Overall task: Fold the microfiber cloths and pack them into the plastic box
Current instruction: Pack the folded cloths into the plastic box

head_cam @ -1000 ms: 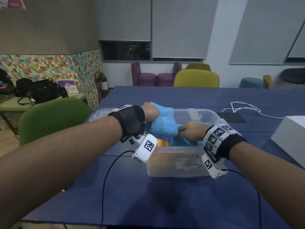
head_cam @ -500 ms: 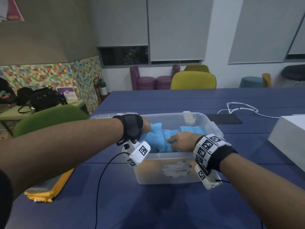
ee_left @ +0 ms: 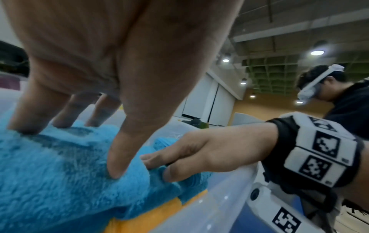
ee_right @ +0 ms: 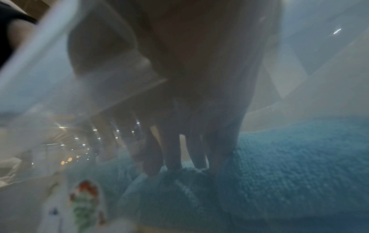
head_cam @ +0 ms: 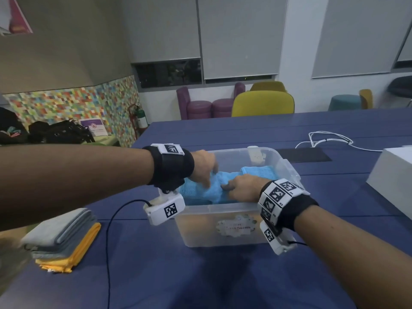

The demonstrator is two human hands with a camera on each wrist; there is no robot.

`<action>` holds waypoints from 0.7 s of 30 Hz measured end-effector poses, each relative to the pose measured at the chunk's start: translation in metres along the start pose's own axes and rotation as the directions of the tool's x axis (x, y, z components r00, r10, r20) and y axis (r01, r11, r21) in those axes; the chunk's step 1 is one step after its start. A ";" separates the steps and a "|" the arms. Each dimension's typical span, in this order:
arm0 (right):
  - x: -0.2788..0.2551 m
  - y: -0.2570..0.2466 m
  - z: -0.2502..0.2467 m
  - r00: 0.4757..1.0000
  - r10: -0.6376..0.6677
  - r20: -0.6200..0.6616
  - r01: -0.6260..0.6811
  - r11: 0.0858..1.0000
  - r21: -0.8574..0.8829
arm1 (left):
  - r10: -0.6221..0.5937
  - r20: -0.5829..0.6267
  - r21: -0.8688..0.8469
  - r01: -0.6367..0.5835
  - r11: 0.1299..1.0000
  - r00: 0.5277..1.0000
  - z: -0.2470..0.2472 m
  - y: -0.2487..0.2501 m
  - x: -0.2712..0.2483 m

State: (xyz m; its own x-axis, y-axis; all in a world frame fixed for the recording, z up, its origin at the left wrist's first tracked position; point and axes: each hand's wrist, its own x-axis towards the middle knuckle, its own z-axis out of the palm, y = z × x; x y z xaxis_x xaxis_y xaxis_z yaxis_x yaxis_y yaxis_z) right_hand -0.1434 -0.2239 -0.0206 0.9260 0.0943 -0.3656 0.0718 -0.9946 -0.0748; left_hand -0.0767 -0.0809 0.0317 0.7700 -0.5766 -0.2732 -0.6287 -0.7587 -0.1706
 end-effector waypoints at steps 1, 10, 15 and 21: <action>0.000 0.000 0.000 1.000 0.001 -0.001 -0.001 1.000 -0.002 | 0.009 0.068 0.033 -0.011 0.999 0.998 0.002 0.000 -0.002; 0.009 0.007 0.004 1.000 0.028 0.007 -0.028 0.995 0.097 | -0.048 0.341 -0.018 0.057 0.998 0.939 0.017 -0.015 0.012; 0.013 0.008 0.006 1.000 0.016 0.022 -0.017 0.996 0.084 | -0.064 0.418 -0.019 0.080 0.997 0.906 0.023 -0.020 0.024; 0.008 0.007 0.005 1.000 -0.010 -0.001 0.010 0.995 0.098 | -0.039 0.426 -0.118 0.099 0.988 0.904 0.028 -0.016 0.024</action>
State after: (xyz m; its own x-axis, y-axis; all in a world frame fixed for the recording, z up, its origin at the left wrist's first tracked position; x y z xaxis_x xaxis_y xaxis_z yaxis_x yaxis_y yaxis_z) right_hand -0.1379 -0.2300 -0.0290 0.9254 0.1043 -0.3643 0.0445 -0.9846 -0.1689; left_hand -0.0514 -0.0736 0.0012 0.6744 -0.3624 -0.6433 -0.5322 -0.8425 -0.0834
